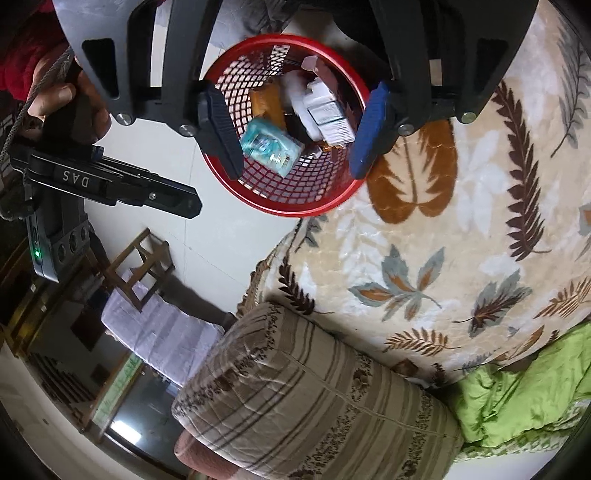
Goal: Collect trash
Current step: 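Carry both items over the red wastebasket and open both grippers, then move both open grippers back over the red wrapper and pink paper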
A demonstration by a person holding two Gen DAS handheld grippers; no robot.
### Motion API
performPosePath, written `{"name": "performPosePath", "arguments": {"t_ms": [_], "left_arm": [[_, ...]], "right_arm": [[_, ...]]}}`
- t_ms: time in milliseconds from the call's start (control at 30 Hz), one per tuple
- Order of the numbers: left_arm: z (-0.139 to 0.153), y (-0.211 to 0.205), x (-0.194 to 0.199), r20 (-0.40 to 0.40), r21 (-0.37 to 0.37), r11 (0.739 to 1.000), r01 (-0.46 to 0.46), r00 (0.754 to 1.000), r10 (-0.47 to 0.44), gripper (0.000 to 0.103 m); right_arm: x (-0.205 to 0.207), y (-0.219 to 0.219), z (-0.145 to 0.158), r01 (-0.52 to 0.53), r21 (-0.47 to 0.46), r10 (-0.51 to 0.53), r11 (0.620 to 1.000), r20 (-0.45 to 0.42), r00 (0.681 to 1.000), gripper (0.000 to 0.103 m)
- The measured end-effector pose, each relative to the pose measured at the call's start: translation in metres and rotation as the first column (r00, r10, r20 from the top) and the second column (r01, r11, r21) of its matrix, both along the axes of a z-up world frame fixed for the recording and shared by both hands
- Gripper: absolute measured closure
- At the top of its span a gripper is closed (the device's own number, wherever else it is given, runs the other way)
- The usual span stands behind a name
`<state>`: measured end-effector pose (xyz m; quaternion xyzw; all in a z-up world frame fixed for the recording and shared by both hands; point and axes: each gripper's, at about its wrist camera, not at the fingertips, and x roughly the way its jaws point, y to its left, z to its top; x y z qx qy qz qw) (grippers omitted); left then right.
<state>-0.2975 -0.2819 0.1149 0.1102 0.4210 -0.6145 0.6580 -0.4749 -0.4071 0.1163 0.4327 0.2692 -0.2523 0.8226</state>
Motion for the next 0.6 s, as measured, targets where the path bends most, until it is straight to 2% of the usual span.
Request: {"name": "performPosePath", "arguments": {"t_ms": [200,367,500,600], "left_arm": [[0.001,0.018,0.014,0.032,0.011,0.998,-0.066,0.997,0.065,0.042],[0.006,0.043,0.036,0.057,-0.004,0.989,-0.148,0.987,0.148,0.041],[0.011,0.070,0.065,0.072,-0.015,0.969,-0.246,0.967,0.246,0.041],[0.012,0.095,0.093,0.069,-0.020,0.945,-0.327,0.942,0.327,0.041]], "right_arm": [[0.013,0.004,0.002,-0.031,-0.006,0.031,1.000,0.012,0.999,0.059],[0.042,0.013,0.004,-0.109,-0.024,0.109,0.994,0.008,0.994,0.059],[0.077,0.026,0.011,-0.194,-0.047,0.195,0.980,0.017,0.981,0.059],[0.112,0.041,0.016,-0.277,-0.073,0.279,0.958,0.017,0.960,0.059]]}}
